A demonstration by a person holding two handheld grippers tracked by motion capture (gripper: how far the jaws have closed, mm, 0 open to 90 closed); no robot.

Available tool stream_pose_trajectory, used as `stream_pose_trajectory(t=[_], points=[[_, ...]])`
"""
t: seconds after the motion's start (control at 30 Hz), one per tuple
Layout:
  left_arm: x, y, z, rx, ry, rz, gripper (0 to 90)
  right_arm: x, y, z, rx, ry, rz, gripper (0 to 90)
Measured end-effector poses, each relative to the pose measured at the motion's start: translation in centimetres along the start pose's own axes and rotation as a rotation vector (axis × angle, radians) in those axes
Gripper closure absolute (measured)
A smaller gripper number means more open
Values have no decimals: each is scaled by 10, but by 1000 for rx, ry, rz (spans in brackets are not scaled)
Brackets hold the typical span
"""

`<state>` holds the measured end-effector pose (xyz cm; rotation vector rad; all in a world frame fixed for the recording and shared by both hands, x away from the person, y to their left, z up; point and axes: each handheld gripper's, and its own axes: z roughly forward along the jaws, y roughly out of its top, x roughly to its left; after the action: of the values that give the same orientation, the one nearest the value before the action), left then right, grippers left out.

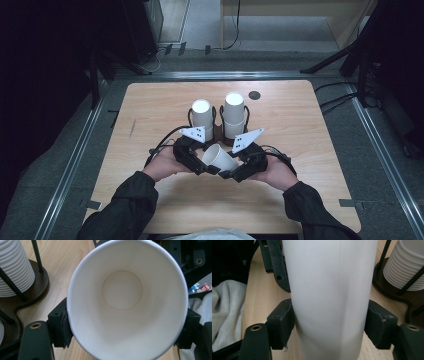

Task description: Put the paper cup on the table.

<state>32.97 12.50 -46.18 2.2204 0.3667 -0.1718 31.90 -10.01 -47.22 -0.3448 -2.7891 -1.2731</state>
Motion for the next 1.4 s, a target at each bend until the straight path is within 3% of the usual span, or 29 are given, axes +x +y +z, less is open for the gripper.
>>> stream_pose_trajectory(t=[0.13,0.5,0.8,0.9,1.07,1.2,1.4], points=[[1,2,-5,0,16,-4,217,0,0,1,0,-7,24,241],[4,4,-18,23,54,-21,217,-2,-6,1,33,-50,42,217],[4,6,-28,60,119,-36,217,1,-13,-3,47,-79,39,216],[6,5,-33,70,158,-29,216,-1,-16,-4,60,-99,50,215],[9,4,-38,84,164,-58,216,-6,-19,-7,74,-113,90,221],[11,2,-41,94,167,-68,216,-7,-21,-11,55,-134,60,221],[15,-1,-44,111,155,-91,216,-11,-23,-14,54,-186,77,221]])
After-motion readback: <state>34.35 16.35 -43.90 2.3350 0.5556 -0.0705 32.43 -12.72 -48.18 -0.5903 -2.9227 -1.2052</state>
